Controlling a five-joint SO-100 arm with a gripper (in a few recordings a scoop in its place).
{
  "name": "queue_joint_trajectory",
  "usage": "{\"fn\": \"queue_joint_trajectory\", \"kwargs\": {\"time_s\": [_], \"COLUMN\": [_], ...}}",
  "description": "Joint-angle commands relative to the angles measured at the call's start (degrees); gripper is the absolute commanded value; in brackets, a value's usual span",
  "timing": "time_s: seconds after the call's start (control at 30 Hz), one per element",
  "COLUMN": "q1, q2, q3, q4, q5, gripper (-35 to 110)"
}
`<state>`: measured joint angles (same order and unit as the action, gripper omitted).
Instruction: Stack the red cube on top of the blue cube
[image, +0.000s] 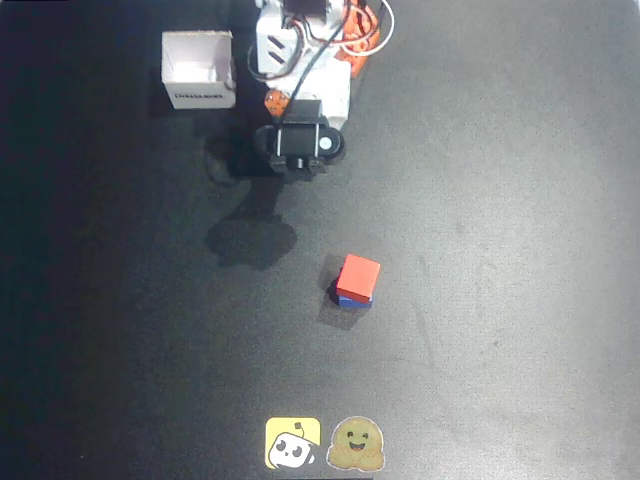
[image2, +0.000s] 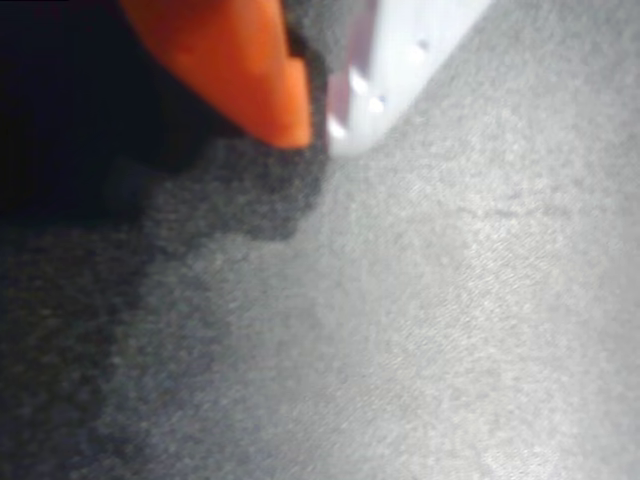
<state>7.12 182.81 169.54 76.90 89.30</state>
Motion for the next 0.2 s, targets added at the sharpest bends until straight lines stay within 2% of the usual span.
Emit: {"fn": "queue_joint_trajectory", "kwargs": {"time_s": [0.0,0.17], "q1": [0.4,0.4], "q2": [0.3,0.3], "q3": [-0.3,-0.3], "q4": [0.2,0.2], "q5": [0.2,0.2], "gripper": [0,0]}}
